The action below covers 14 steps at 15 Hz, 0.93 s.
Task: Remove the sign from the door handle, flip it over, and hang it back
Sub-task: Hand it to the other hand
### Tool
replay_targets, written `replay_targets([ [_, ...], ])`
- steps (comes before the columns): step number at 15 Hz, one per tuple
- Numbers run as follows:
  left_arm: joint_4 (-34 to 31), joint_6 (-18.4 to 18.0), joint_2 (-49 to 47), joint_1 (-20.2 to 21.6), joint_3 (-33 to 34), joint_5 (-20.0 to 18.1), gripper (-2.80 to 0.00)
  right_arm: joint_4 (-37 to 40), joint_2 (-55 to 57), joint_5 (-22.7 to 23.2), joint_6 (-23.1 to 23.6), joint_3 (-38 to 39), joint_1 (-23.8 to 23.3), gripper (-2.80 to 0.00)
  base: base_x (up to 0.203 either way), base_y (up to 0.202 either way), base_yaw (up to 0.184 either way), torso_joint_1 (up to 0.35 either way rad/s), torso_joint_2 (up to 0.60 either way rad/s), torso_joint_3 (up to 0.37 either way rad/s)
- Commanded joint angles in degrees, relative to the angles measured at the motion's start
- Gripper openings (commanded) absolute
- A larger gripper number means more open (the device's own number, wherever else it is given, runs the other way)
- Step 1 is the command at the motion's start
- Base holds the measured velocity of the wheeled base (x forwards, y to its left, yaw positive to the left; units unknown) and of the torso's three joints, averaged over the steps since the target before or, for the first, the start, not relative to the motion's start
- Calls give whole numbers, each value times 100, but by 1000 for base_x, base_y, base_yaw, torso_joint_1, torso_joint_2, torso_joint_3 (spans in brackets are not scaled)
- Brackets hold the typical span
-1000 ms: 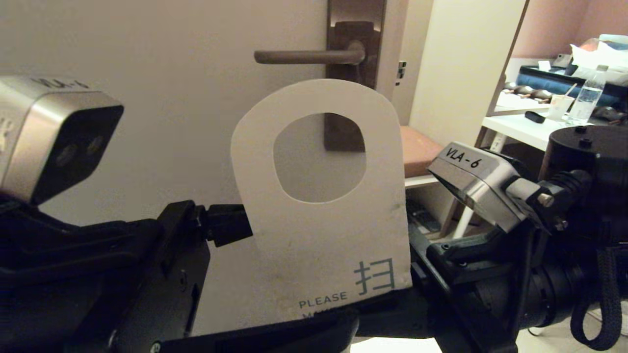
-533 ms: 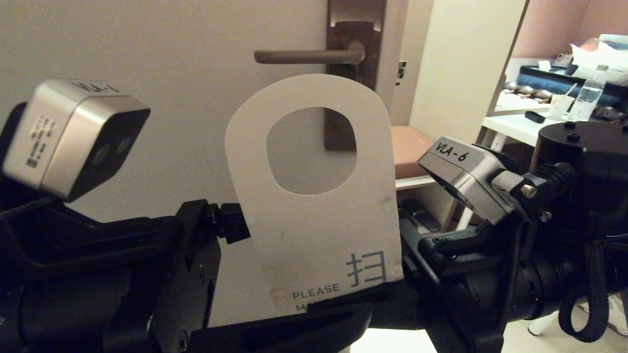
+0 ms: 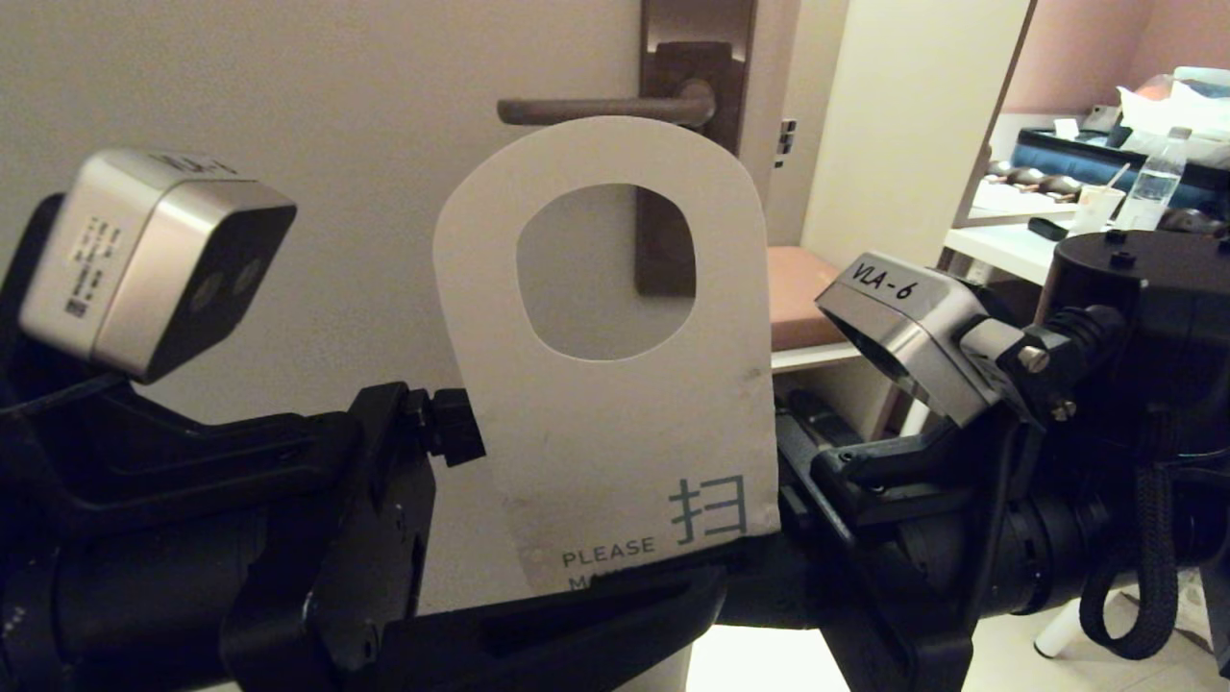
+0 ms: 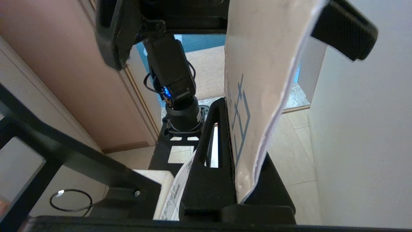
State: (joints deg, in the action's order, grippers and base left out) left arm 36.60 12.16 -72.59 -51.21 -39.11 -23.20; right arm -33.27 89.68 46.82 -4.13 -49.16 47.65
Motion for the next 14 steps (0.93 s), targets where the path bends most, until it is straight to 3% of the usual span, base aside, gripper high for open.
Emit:
replay_targets([
  [1,32,70,-1,-3,0,27,0,-22,23,29,0,-14,5,-280,0,0,0,0,0,0],
  [14,128,192,17,24,35,96,0,-338,75,-51,-114,-146,-2,-280,0,0,0,0,0,0],
])
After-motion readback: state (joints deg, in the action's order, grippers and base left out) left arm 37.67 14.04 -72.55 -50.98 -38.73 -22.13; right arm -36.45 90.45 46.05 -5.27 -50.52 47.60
